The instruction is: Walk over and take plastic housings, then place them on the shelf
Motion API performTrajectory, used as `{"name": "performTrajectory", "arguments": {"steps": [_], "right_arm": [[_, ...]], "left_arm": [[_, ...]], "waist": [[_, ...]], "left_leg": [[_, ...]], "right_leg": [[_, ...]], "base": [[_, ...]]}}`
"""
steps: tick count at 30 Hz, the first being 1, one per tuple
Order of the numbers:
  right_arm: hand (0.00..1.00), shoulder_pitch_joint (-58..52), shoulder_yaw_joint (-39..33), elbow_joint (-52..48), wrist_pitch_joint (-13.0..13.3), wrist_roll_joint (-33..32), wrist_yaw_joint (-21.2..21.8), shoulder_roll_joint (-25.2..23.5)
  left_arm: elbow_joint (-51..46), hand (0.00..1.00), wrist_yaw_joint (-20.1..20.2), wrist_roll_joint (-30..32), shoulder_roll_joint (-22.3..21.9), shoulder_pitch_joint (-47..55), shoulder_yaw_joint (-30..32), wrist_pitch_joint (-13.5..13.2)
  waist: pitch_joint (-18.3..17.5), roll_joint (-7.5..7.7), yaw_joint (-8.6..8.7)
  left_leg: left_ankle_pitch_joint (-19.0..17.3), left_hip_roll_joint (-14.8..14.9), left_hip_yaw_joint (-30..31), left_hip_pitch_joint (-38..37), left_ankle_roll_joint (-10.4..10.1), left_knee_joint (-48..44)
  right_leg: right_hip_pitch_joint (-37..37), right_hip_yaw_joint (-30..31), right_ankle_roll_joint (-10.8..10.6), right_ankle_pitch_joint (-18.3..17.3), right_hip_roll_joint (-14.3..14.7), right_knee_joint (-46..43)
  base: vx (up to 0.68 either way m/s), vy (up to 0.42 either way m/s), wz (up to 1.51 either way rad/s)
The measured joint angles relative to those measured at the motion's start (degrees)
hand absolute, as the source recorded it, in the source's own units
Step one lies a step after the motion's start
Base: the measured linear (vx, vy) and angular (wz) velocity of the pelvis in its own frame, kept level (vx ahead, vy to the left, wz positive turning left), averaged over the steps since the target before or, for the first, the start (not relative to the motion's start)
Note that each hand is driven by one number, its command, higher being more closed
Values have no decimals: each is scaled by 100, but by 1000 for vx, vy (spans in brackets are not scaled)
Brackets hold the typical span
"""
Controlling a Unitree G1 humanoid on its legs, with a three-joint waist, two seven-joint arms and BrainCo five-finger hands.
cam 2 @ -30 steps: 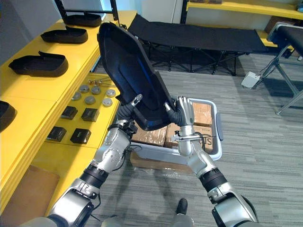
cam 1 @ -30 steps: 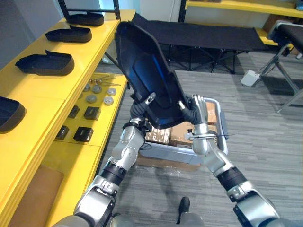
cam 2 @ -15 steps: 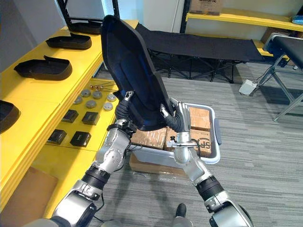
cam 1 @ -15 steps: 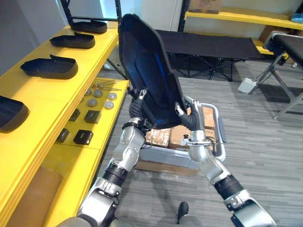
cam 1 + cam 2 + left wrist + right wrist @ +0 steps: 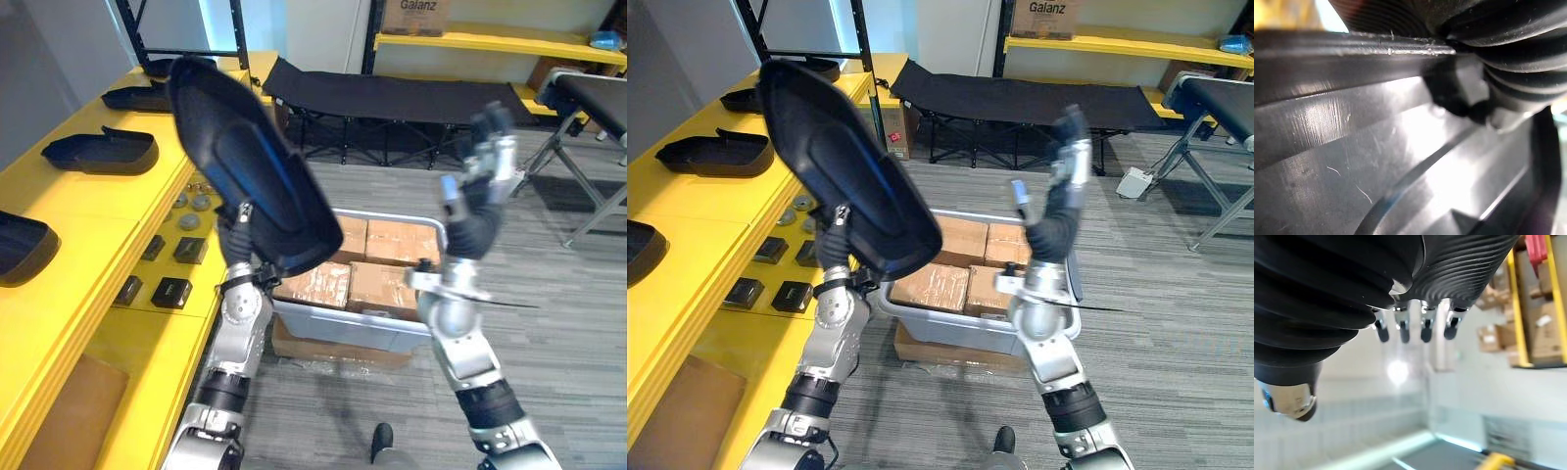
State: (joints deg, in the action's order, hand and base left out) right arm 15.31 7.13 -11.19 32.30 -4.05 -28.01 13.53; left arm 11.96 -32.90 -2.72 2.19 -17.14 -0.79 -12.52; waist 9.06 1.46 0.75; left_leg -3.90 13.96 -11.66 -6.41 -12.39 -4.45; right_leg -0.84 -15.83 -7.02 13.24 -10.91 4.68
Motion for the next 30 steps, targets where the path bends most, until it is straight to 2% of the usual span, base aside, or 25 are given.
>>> {"name": "performTrajectory", "arguments": {"steps": [4,7,9,11,12,14,16,19,21,23,26,27,28,30], "right_arm": [[0,-515,-574,-628,37,-759,472,5],[0,-1035,-1038,-677,-48,-1442,842,3],[0,-1479,-1309,-656,-227,-1615,927,-38],[0,-1840,-1444,-544,-444,-1480,869,-166],[0,-2179,-1559,-379,-675,-1410,806,-351],[0,-2590,-1655,-7,-851,-1435,818,-597],[0,-2946,-1755,468,-888,-1598,940,-840],[0,-3160,-1800,860,-894,-1790,1236,-1033],[0,-3133,-1796,972,-839,-2080,1755,-1053],[0,-3016,-1783,1038,-806,-2123,2076,-1054],[0,-2751,-1732,1272,-749,-2026,2207,-1026],[0,-2529,-1596,1409,-739,-1987,2328,-998],[0,-2439,-1520,1443,-739,-1987,2368,-973],[0,-2185,-1169,1464,-733,-1990,2574,-879]], "left_arm": [[-164,100,-619,847,-12,208,157,-27],[-303,100,-970,1206,-36,502,332,-235],[-304,100,-1075,1221,-38,627,534,-377],[-419,100,-1081,1150,-44,807,707,-559],[-699,100,-963,839,-57,1071,735,-751],[-1225,100,-763,535,-161,1495,735,-909],[-1722,100,-478,291,-325,1915,731,-1011],[-2235,100,-19,26,-343,2435,683,-1087],[-2458,100,299,-136,-322,2697,711,-1091],[-2676,100,465,-144,-319,2854,764,-1090],[-3043,100,508,-141,-320,2946,883,-1090],[-3296,100,499,-133,-322,3006,1115,-1089],[-3381,100,490,-118,-323,3043,1214,-1087],[-3604,100,429,33,-329,3247,1581,-1064]], "waist": [[-31,-22,19],[-184,-79,35],[-214,-128,79],[-219,-136,169],[-220,-134,191],[-224,-130,188],[-232,-144,188],[-230,-176,187],[-244,-213,139],[-246,-246,128],[-238,-270,-41],[-245,-289,-175],[-227,-303,-211],[-202,-353,-408]], "left_leg": [[0,0,-21,-51,-3,22],[1,0,-126,-49,-5,92],[-2,-5,-146,-56,-4,95],[-4,-5,-151,-55,-4,103],[-19,-7,-205,-55,-3,106],[-38,-13,-289,-50,2,106],[-55,-19,-293,-52,6,104],[-64,-37,-289,-50,14,103],[-81,-48,-210,-37,45,97],[-89,-67,41,58,63,77],[-63,-93,326,165,68,62],[-30,-108,532,265,83,59],[-16,-112,604,276,83,66],[21,-162,994,409,99,50]], "right_leg": [[4,17,-7,-45,3,0],[88,94,-10,-47,14,-1],[89,119,-24,-58,14,-1],[98,125,-29,-63,15,-1],[141,170,-34,-67,17,0],[197,224,-36,-68,16,0],[197,226,-45,-75,12,-1],[192,223,-55,-83,-7,-1],[137,162,-69,-103,-27,0],[8,-90,-120,-183,-79,0],[-110,-348,-120,-240,-121,0],[-174,-545,-128,-274,-142,-1],[-223,-622,-139,-287,-147,-1],[-430,-1020,-185,-337,-194,-2]], "base": [[5,20,-3],[24,36,-12],[23,40,-6],[3,13,-4],[2,20,-12],[8,26,-16],[8,14,-4],[-2,7,1],[-14,19,18],[-21,10,50],[-17,12,56],[-2,8,57],[8,10,76],[25,15,80]]}}
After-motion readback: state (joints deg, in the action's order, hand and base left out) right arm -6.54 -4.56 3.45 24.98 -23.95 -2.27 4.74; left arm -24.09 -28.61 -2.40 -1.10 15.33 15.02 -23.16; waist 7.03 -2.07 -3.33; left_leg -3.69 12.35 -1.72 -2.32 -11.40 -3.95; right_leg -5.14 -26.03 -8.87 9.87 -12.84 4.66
